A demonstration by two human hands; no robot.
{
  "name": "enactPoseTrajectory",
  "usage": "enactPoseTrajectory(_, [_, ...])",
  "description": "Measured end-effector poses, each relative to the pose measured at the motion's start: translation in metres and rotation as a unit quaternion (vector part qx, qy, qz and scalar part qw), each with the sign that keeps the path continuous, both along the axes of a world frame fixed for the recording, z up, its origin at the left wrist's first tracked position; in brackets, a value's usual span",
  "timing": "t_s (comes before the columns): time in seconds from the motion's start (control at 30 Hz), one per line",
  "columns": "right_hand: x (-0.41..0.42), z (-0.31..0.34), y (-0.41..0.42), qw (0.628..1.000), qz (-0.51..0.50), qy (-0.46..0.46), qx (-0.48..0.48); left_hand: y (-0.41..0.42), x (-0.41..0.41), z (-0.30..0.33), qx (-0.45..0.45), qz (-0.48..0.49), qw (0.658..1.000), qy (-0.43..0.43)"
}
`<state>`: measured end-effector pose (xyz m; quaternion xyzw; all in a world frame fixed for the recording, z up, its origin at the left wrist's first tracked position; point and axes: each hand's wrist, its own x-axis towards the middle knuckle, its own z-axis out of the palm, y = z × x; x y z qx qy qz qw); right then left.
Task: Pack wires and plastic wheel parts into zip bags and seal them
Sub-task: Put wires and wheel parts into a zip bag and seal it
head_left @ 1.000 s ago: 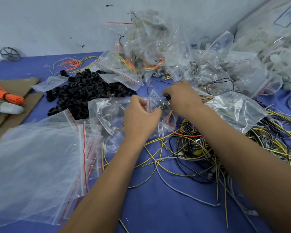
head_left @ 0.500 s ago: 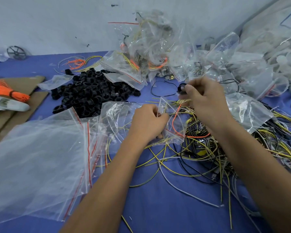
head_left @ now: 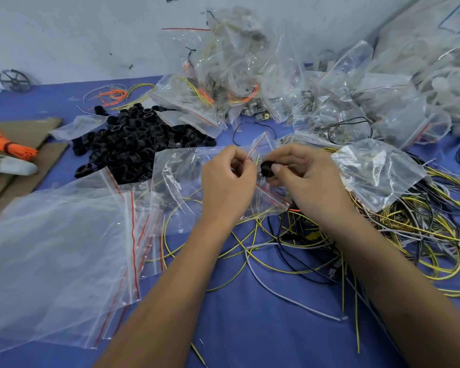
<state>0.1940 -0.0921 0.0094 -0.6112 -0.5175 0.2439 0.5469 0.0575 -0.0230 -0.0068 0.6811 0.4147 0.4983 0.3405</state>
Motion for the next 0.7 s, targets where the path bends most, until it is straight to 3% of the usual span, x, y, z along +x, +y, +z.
enactPoseTrajectory(0.57, [-0.01,0.002,-0.003,0.976,-0.043,-0.205,0.053,-0.01,0.002,0.015,0.006,-0.006,0.997,-0.078])
enactPoseTrajectory(0.7, [-0.011,0.001,-0.001,0.976,-0.056,-0.203,0.053,-0.015,0.005,0.017,0.021,-0.015,0.996,-0.086])
